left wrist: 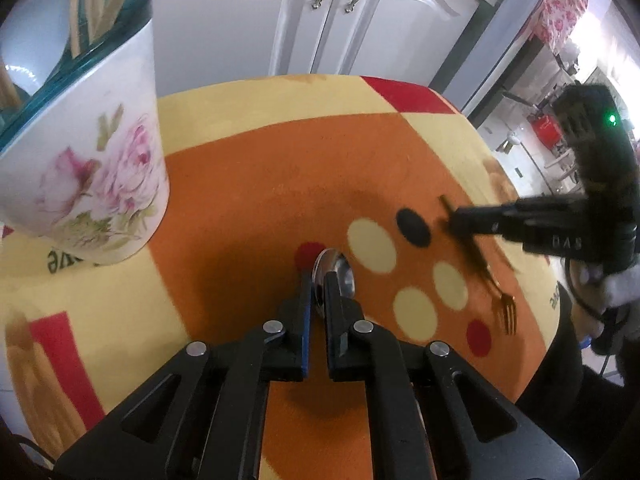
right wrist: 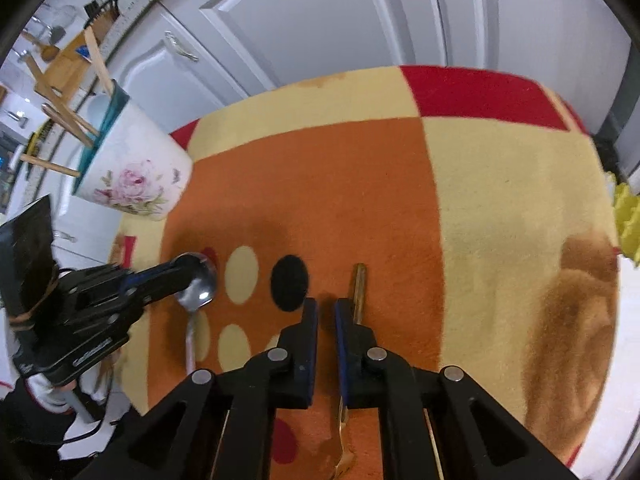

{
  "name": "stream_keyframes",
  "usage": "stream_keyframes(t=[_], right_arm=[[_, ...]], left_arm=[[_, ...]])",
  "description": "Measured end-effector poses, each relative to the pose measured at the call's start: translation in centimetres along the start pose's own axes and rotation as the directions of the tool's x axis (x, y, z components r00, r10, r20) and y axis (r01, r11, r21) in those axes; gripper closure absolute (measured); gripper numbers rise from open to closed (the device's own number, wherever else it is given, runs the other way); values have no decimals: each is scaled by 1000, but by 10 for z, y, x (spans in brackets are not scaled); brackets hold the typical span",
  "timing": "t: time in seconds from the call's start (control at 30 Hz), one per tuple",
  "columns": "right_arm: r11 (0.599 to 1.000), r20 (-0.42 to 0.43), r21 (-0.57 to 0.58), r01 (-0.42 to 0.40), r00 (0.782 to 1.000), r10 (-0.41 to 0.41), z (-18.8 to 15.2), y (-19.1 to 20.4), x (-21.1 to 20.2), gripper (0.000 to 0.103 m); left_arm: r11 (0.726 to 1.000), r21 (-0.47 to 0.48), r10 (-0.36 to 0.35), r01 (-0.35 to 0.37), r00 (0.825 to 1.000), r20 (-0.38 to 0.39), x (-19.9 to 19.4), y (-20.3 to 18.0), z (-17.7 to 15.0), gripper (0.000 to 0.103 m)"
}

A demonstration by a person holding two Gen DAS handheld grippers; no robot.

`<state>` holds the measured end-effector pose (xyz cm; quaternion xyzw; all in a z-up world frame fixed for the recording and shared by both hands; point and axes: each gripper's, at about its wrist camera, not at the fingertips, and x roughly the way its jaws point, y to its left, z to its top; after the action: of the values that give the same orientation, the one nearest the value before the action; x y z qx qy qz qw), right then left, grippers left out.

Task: Organize utensils
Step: 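Grasp the metal spoon with the left tool while the right tool grasps the small wooden-handled fork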

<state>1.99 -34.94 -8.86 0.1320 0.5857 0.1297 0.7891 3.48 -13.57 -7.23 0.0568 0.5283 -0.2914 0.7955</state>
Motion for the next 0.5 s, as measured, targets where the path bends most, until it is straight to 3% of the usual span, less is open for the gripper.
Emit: stream_keyframes(t=[0.13, 0.33, 0.43, 0.5], right_arm=[[998, -6, -24, 66, 998, -66, 0, -1, -4, 93], [995, 4, -13, 96, 995, -96, -1, -7, -15, 92], [990, 5, -14, 137, 991, -137, 1, -11, -16, 73], [987, -30, -26, 158, 987, -159, 2, -14, -9, 73]], left_arm=[[1000, -11, -16, 16, 1000, 6, -4, 9, 0, 81], [1000, 2, -9, 9, 1000, 0, 1, 12, 4, 79], [999, 37, 10, -9, 1000, -15, 5, 11, 5, 75], [999, 46, 3, -2, 1000, -30, 8, 12, 5, 75]])
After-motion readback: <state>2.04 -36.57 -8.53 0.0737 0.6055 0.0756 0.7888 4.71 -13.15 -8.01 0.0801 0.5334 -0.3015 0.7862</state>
